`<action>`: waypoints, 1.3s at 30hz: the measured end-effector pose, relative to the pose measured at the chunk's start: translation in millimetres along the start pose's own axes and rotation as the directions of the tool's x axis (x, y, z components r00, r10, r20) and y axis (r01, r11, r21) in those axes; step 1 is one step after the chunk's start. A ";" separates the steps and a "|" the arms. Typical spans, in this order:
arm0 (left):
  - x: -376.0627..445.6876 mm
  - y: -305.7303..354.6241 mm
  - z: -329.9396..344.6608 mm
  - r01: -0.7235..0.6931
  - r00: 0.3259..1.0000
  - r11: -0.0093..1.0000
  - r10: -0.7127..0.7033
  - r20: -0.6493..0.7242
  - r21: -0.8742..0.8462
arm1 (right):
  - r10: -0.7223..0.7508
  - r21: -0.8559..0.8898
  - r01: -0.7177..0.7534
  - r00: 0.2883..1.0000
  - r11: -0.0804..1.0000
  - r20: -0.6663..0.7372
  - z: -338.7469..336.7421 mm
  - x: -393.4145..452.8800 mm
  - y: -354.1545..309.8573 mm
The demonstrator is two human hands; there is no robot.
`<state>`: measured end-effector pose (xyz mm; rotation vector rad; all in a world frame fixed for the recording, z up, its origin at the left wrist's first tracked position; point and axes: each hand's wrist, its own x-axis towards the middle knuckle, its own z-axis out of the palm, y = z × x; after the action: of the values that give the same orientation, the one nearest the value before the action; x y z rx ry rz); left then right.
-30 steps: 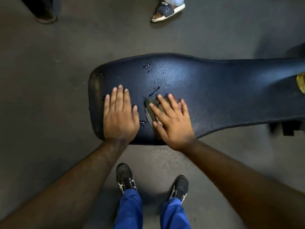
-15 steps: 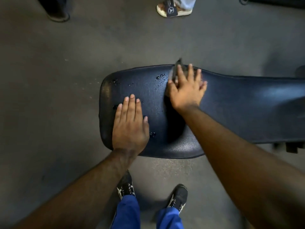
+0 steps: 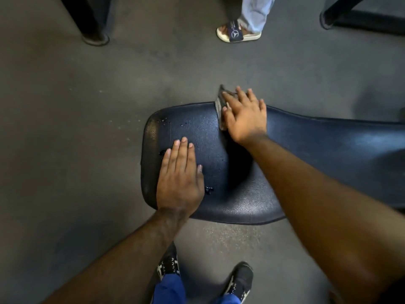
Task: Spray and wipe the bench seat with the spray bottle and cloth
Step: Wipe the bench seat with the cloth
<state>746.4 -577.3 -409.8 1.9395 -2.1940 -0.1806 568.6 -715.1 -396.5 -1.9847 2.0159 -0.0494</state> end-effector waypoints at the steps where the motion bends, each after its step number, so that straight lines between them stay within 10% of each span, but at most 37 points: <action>1: -0.2 -0.3 -0.4 0.006 1.000 1.000 -0.006 -0.003 -0.009 | 0.093 0.006 -0.093 0.996 0.996 -0.006 4.4 -3.6 -12.2; 6: 0.5 -1.2 -2.6 0.063 0.998 0.995 -0.065 -0.025 -0.077 | -0.456 -0.033 0.457 0.889 0.889 0.032 18.9 -70.8 -1.1; 10: 1.2 -2.1 -1.3 0.057 0.997 0.993 -0.061 -0.039 -0.103 | 0.169 0.051 -0.165 0.981 0.985 -0.097 21.9 -74.3 -6.8; 15: 1.9 -8.1 -7.2 0.039 0.998 0.971 -0.051 -0.045 -0.236 | -0.441 -0.087 0.444 0.896 0.892 0.055 25.3 -134.8 7.0; 19: -3.9 -18.1 -12.6 -0.006 1.000 0.938 0.002 -0.012 -0.347 | 0.175 -0.014 -0.177 0.981 0.984 -0.084 34.7 -149.8 -3.3; 24: -19.1 -32.0 -24.8 0.066 0.989 0.954 -0.103 -0.110 -0.294 | -0.402 -0.120 0.404 0.915 0.907 0.039 39.4 -192.8 -5.3; 28: -17.2 -45.8 -23.5 0.196 0.967 0.913 -0.241 -0.085 -0.359 | 0.260 0.009 -0.261 0.957 0.965 -0.132 42.0 -164.7 -14.8; 33: -16.6 -47.4 -5.4 0.179 0.978 0.928 -0.203 -0.040 -0.325 | -0.394 -0.132 0.392 0.919 0.910 0.014 49.8 -192.2 -39.6; 37: -18.7 -44.6 0.4 0.197 0.972 0.936 -0.225 -0.067 -0.290 | 0.164 -0.029 -0.166 0.985 0.986 -0.062 41.1 -131.7 -42.6; 39: -19.3 -42.0 -0.8 0.211 0.967 0.935 -0.241 -0.076 -0.284 | 0.039 -0.035 -0.041 0.998 0.999 -0.045 43.7 -134.4 -73.4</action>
<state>789.2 -563.5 -420.0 1.9861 -1.7658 -0.3816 649.2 -577.8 -394.3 -1.9811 2.0978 -0.0488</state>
